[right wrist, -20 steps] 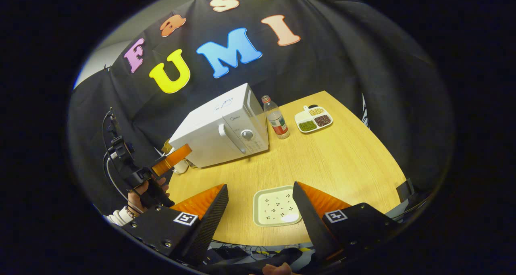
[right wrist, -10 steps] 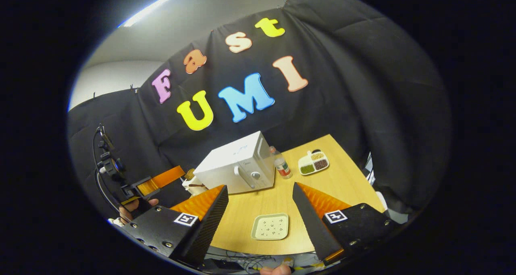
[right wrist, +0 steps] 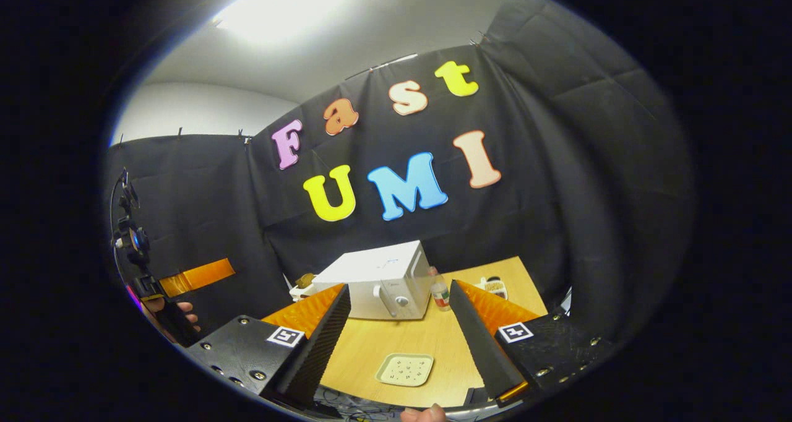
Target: Open the microwave oven with the left hand, put the food in, and close the microwave oven.
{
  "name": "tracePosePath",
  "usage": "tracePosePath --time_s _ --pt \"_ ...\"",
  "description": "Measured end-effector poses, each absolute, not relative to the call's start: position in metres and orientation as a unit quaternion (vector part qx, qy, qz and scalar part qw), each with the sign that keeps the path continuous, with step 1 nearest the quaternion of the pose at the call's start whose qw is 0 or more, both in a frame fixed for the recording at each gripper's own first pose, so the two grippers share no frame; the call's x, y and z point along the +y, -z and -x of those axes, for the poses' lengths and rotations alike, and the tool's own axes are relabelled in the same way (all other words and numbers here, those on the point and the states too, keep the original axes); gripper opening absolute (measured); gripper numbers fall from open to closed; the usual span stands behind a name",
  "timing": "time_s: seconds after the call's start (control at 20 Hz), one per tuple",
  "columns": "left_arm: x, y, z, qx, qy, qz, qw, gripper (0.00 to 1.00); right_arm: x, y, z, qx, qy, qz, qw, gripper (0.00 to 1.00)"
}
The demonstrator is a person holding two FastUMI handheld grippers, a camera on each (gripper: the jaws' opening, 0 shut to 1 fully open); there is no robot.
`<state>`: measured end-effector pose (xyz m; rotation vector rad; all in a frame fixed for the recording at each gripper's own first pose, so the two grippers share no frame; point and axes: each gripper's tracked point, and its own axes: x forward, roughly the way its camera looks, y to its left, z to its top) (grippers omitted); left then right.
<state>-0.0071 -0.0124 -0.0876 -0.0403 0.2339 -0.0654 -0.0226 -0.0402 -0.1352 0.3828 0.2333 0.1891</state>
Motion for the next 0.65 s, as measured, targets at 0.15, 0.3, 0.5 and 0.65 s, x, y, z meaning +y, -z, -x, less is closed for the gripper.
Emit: tracePosePath --time_s 0.15,0.3,0.5,0.65 --pt "-0.009 0.079 0.007 0.111 0.041 0.021 0.993 0.92 -0.029 0.100 0.013 0.078 -0.084 -0.163 0.980 0.98" --pt "-0.005 0.081 -0.004 0.113 0.063 0.033 0.991 0.92 -0.025 0.093 0.008 0.083 -0.061 -0.134 0.986 0.98" --pt "-0.004 0.100 -0.030 0.127 0.095 0.055 0.986 0.95 -0.024 0.090 0.007 0.082 -0.016 -0.114 0.990 0.98" --pt "-0.014 0.110 -0.043 0.133 0.121 0.084 0.980 0.95 -0.020 0.089 0.009 0.090 -0.001 -0.113 0.989 0.98"
